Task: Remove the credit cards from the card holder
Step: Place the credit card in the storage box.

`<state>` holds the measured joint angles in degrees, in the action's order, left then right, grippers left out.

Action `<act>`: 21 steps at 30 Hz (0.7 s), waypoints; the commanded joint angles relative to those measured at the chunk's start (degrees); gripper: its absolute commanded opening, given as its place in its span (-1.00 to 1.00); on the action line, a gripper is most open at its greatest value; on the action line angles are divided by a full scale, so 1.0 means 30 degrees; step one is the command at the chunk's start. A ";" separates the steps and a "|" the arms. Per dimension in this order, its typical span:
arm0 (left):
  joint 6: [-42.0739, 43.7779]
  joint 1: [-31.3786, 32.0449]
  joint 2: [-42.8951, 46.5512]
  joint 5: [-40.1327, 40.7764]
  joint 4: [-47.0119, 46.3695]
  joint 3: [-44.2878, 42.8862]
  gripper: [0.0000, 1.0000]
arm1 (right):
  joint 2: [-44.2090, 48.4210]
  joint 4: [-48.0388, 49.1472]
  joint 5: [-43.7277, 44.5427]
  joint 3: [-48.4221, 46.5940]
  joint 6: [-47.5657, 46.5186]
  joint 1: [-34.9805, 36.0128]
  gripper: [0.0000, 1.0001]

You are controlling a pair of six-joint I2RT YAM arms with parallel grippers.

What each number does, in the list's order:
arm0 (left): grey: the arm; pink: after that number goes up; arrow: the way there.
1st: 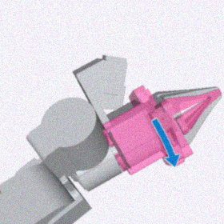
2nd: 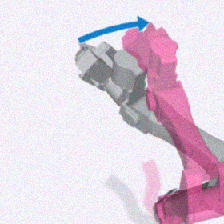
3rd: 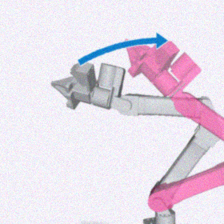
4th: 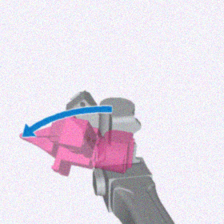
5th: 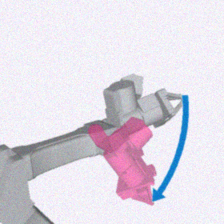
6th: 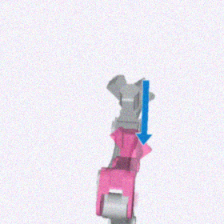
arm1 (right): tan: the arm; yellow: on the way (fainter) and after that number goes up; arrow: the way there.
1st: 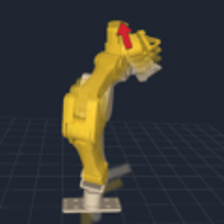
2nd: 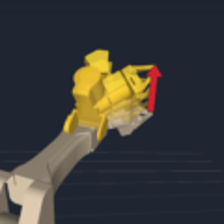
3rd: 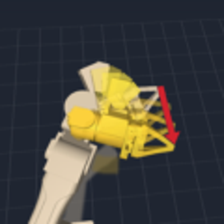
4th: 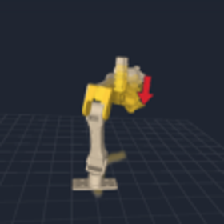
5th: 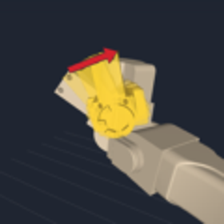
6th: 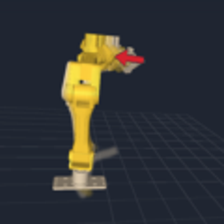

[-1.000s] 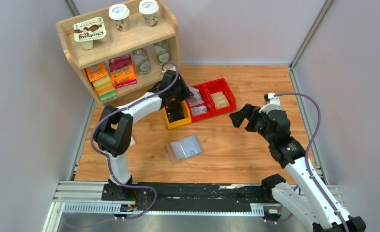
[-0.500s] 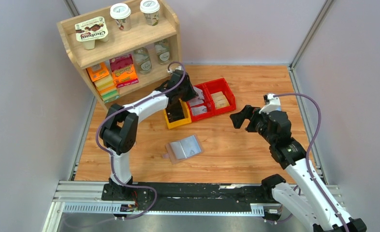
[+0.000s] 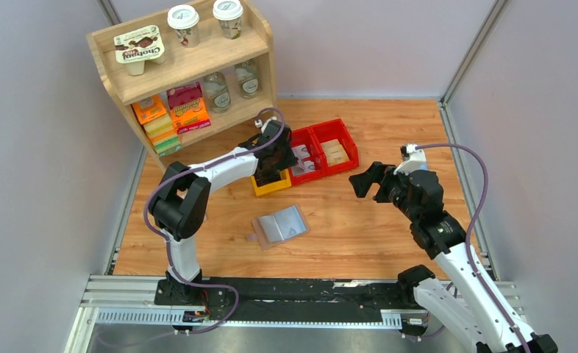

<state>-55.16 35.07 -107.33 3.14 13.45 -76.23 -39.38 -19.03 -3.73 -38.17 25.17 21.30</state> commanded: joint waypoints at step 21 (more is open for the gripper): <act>-0.0572 0.1113 0.0002 0.0594 -0.0969 -0.0402 -0.34 | 0.0498 0.0776 -0.0750 0.0186 -0.0303 -0.0039 1.00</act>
<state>-58.13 38.17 -110.91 2.50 9.76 -76.66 -38.50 -19.00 -5.21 -37.43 25.17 21.30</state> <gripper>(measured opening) 0.290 0.998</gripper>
